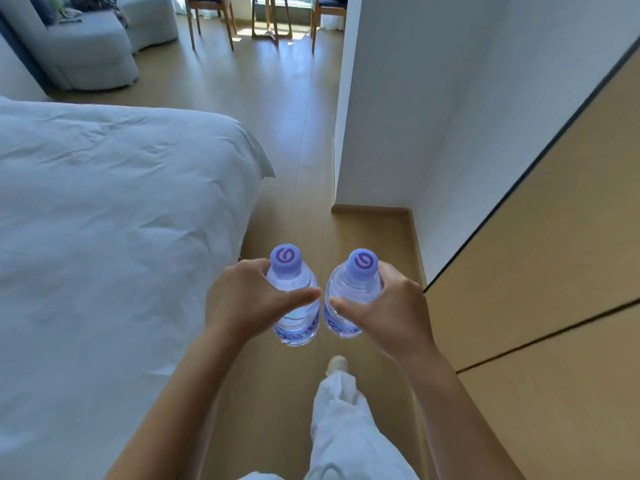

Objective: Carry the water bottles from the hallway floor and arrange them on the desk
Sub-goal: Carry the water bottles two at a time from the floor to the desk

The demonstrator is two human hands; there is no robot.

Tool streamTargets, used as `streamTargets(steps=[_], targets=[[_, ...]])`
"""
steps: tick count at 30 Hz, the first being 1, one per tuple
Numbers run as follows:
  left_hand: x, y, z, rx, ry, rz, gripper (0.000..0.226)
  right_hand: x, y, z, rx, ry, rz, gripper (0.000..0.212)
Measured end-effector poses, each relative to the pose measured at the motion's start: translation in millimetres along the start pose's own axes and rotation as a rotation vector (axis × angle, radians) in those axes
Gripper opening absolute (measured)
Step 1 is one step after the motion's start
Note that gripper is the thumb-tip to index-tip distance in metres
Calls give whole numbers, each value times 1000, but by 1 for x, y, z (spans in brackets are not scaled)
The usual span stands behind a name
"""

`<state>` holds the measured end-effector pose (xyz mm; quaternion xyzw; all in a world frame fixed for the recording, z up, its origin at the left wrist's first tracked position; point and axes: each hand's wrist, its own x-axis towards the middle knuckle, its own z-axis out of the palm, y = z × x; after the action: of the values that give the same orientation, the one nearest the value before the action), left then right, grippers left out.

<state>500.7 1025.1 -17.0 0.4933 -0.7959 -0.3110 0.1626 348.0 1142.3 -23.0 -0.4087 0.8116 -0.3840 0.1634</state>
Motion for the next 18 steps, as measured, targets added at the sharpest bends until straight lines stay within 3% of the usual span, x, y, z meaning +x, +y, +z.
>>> streamTargets(steps=[18], targets=[[382,46,8,-29,86,-124,57,414,-13,32,8,-145,-83,41]])
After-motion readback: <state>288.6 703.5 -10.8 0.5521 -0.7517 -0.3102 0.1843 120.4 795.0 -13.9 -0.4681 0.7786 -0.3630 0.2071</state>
